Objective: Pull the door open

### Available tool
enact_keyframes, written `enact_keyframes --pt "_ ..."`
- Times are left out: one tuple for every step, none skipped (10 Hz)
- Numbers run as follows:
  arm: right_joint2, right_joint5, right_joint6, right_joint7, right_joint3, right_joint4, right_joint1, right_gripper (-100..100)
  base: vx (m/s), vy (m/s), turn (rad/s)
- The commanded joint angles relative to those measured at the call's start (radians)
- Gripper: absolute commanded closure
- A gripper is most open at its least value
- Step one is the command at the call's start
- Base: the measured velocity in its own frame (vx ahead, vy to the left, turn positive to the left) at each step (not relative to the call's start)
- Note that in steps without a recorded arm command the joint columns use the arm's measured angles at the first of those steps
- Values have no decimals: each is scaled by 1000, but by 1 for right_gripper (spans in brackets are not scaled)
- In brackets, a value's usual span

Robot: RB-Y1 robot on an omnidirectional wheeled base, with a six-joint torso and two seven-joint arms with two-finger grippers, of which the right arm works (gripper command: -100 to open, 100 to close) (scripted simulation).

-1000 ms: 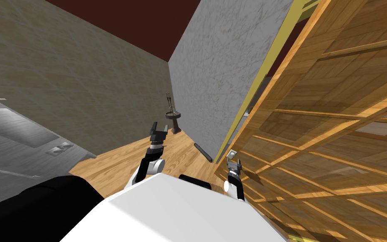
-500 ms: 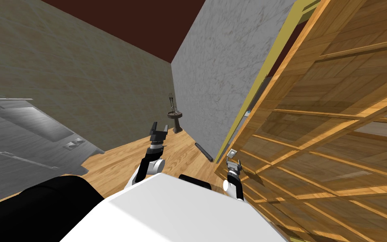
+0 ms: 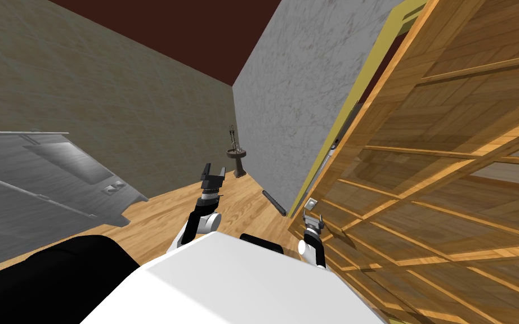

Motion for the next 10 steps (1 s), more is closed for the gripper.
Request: enact_keyframes --pt "1 -9 1 -36 3 -3 1 -100 -60 -11 26" --pt "3 -22 1 -72 8 -9 2 -100 -63 -20 48" --pt "3 -22 1 -77 8 -9 2 -100 -45 -15 29" --pt "5 -35 2 -116 13 -14 3 -100 -40 -11 40" --pt "7 -48 3 -142 17 -20 5 -100 -64 -10 79" --pt "7 -48 3 -155 17 -20 5 -100 -48 -10 37" --pt "9 -60 3 -192 22 -25 6 -100 -44 -7 54" --pt "10 -70 4 -219 26 -29 7 -100 -59 -12 62" --pt "10 -70 4 -228 26 -29 7 -100 -44 -11 19" --pt "12 -81 4 -263 29 -34 8 -100 -39 -11 36"
